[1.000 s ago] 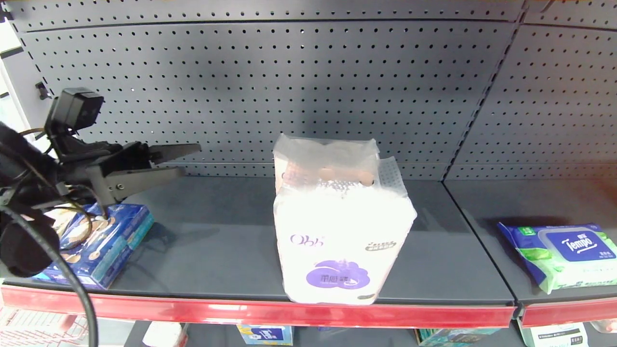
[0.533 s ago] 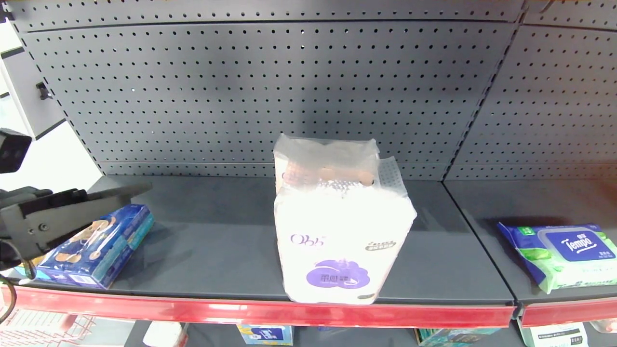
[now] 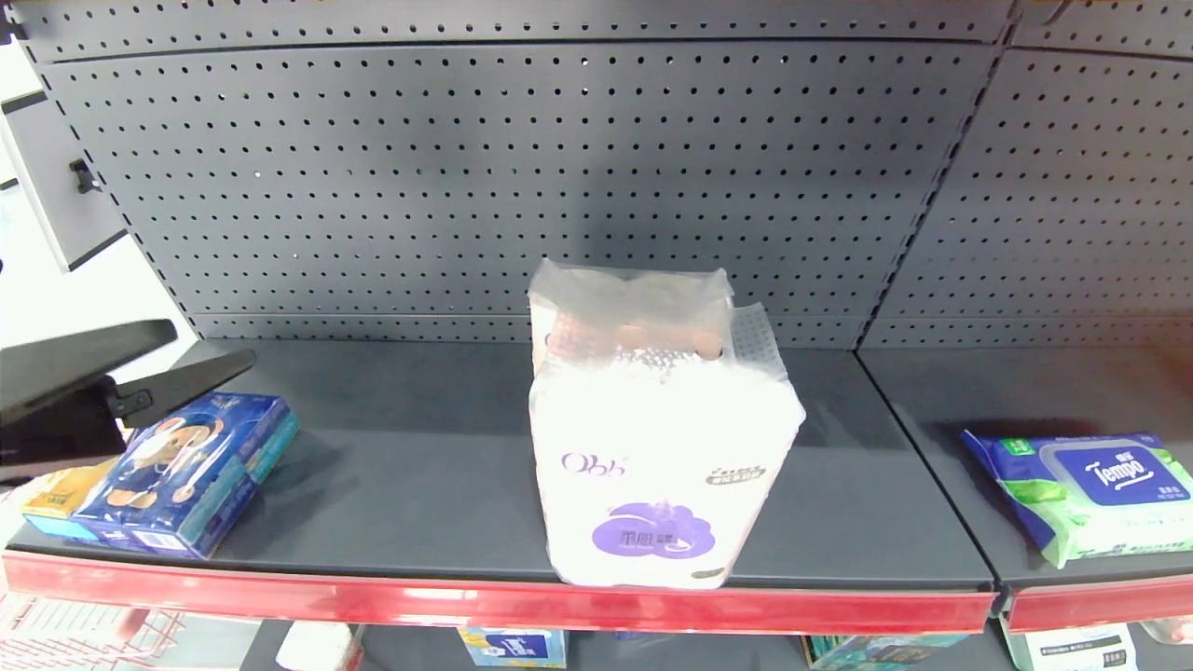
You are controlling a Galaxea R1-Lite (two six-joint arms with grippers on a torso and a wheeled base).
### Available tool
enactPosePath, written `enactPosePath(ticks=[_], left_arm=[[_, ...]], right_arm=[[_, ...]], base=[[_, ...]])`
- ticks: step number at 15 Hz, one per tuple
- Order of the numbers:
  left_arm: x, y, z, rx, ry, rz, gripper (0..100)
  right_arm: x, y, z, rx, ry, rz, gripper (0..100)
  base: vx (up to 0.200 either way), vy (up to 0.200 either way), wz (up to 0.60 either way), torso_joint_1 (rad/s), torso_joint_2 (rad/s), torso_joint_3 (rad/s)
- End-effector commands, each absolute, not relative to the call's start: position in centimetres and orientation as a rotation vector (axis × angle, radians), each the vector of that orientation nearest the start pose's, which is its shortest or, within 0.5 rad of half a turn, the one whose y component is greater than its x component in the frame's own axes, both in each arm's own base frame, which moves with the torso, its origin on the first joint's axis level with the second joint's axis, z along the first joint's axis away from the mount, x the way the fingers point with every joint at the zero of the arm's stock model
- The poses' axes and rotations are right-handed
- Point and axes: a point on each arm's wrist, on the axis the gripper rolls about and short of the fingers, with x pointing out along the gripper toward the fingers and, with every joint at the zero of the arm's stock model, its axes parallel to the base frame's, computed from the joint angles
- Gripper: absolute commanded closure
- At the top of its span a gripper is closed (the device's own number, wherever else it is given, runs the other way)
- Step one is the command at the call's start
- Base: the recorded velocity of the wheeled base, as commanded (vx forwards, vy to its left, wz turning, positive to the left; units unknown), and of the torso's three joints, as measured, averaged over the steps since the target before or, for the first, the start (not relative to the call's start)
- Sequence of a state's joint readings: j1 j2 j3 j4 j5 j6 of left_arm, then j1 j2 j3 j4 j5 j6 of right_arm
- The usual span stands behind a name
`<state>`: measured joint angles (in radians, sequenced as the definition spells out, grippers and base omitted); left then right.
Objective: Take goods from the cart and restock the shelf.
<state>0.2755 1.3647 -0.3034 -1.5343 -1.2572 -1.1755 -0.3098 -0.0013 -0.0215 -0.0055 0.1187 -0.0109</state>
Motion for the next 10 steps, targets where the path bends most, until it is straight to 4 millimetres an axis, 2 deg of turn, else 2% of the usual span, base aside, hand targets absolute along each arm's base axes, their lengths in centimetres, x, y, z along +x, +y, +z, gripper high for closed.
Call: enactPosePath(ticks=[1, 4, 7, 10], left_arm=[[14.5, 1.8, 23.9, -0.707, 0.204, -1.052, 0], [13.8, 1.6, 24.2, -0.759, 0.189, -1.017, 0], [14.8, 2.1, 24.0, -0.858, 0.074, -0.874, 0], [15.7, 2.6, 23.6, -0.827, -0.065, -0.715, 0]], right_arm=[[-2.3, 1.0, 8.2, -0.017, -0.026, -0.19, 0], [-2.3, 1.0, 8.2, -0.017, -0.026, -0.172, 0], [-2.3, 1.1, 8.2, -0.017, -0.026, -0.17, 0], [-2.3, 1.1, 8.2, -0.017, -0.025, -0.17, 0]], base=[[0.0, 0.0, 0.0, 0.0, 0.0, 0.0], [0.0, 0.0, 0.0, 0.0, 0.0, 0.0], [0.0, 0.0, 0.0, 0.0, 0.0, 0.0], [0.0, 0.0, 0.0, 0.0, 0.0, 0.0]])
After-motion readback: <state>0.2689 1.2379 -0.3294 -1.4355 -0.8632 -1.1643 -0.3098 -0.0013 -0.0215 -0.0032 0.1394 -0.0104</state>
